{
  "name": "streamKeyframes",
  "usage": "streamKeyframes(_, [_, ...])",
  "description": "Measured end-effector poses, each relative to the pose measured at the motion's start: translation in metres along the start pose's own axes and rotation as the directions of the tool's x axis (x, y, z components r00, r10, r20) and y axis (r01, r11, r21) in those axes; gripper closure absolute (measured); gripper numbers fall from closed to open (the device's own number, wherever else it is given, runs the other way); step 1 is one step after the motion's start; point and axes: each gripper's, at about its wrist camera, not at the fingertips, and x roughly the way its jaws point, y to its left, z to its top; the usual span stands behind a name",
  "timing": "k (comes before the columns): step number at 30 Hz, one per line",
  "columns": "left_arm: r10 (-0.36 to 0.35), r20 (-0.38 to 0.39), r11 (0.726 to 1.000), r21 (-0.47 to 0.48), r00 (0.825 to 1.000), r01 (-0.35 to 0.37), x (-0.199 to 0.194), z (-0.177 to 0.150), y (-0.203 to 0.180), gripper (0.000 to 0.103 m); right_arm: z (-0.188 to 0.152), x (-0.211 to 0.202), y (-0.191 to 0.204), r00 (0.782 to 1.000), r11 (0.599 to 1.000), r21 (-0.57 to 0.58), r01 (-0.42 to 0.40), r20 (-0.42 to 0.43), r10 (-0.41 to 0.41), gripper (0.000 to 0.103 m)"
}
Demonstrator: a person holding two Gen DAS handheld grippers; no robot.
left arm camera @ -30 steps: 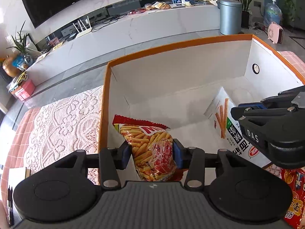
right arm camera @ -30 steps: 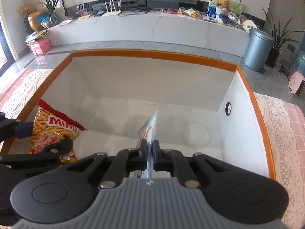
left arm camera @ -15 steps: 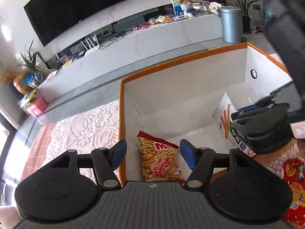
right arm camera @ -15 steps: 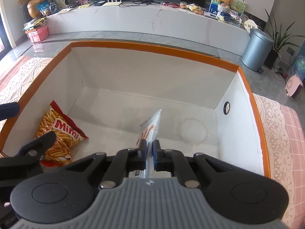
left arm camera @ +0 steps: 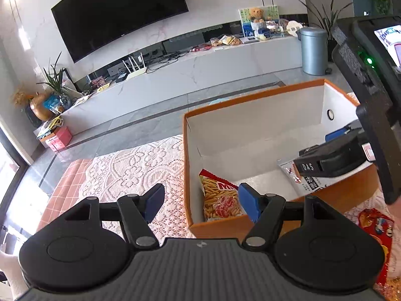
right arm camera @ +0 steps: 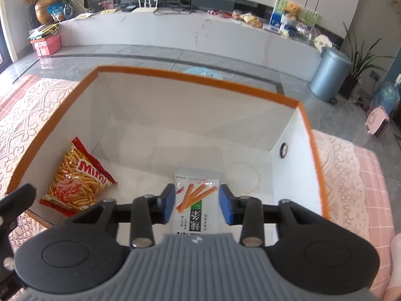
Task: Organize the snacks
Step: 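Carry both packs into the orange box and open both tools to drop them, then withdraw both tools from the box back toward the snack pile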
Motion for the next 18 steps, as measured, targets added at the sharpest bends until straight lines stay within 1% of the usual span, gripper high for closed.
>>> streamKeyframes(4, [0.003,0.032,1.0,-0.023,0.999,-0.002,-0.022,-0.005,0.003,0.022,-0.004,-0.025,-0.001,0.999,1.0,-0.016,0.008,0.044,-0.007,0.049])
streamKeyframes(7, [-0.012,0.058,1.0,-0.028,0.998,0.014,-0.041,-0.008,0.005,0.021,-0.012,-0.05,-0.001,0.996,0.999,-0.038,0.007,0.093,-0.003,0.042])
streamKeyframes(11, [-0.03,0.092,0.999,-0.034,0.995,0.034,-0.066,-0.013,0.006,0.019,-0.026,-0.09,-0.002,0.987,0.998,-0.06,-0.017,0.161,0.027,0.035])
streamKeyframes(13, [-0.041,0.095,0.998,-0.04,0.995,0.045,-0.076,-0.017,0.007,0.018,-0.034,-0.109,-0.004,0.982,0.997,-0.069,-0.042,0.182,0.054,0.034])
streamKeyframes(15, [-0.057,0.088,0.997,-0.051,0.995,0.061,-0.085,-0.023,0.008,0.018,-0.045,-0.126,-0.004,0.978,0.995,-0.08,-0.063,0.194,0.078,0.026])
streamKeyframes(18, [-0.082,0.073,0.993,-0.077,0.994,0.088,-0.095,-0.032,0.011,0.018,-0.065,-0.15,-0.004,0.971,0.992,-0.095,-0.082,0.216,0.101,0.02])
